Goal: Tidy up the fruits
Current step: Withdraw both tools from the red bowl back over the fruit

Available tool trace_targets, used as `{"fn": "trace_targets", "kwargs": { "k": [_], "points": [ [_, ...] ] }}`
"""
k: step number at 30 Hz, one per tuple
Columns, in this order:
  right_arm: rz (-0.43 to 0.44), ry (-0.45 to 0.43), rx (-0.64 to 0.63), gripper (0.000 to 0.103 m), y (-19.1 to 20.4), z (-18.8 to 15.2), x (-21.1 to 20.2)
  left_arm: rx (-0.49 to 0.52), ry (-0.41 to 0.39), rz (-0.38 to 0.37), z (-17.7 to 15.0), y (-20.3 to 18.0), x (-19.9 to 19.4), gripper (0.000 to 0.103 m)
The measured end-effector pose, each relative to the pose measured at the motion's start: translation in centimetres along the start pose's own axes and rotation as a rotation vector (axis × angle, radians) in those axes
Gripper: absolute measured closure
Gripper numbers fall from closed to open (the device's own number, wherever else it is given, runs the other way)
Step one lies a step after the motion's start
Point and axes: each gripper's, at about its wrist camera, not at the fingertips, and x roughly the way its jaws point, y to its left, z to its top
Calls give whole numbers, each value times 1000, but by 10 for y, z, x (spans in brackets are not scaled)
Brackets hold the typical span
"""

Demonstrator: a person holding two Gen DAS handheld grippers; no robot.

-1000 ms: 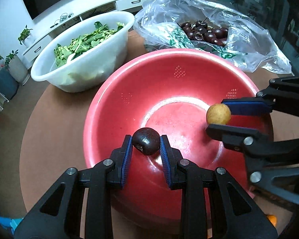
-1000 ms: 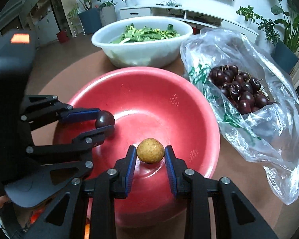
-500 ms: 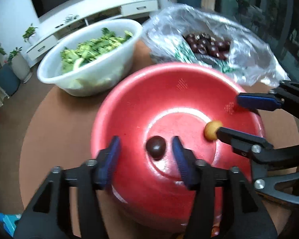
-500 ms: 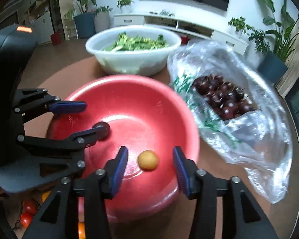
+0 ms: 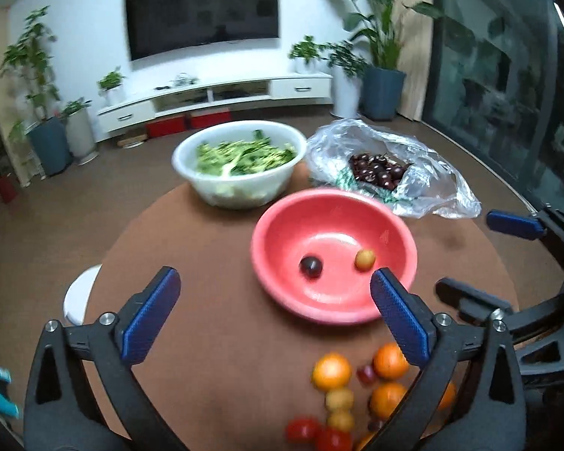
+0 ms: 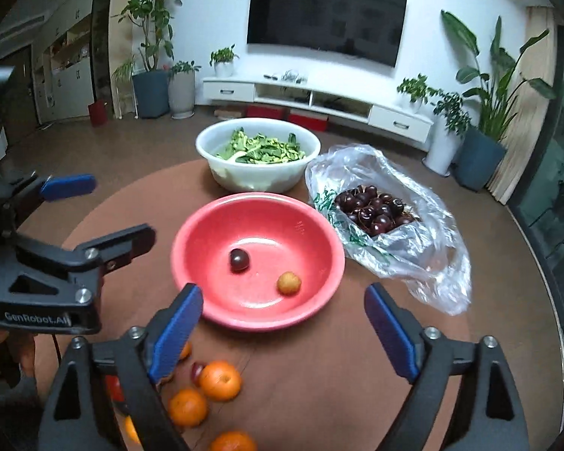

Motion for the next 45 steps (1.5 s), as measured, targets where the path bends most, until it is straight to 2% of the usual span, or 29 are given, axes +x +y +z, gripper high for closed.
{"fn": "trace_targets", "kwargs": {
  "k": [5, 8, 14, 25, 35, 45],
  "points": [
    [10, 24, 39, 11, 18, -26, -23, -115, 35, 135, -53, 13, -37, 1],
    [17, 55, 63, 11, 24, -39, -27, -166, 39, 169, -81, 20, -52, 1],
    [8, 99, 96, 11, 33, -60, -34, -183, 58, 245, -122, 29, -67, 1],
    [-13, 107, 89, 11, 41, -75, -42, -131, 70, 160, -146, 5, -80, 1],
    [-27, 130, 79, 11, 44, -86, -38, -60, 102, 107, -154, -28, -67, 1],
    [-23, 150, 86, 11, 41, -92, -33, -37, 136, 79, -158, -36, -54, 1]
  ]
}}
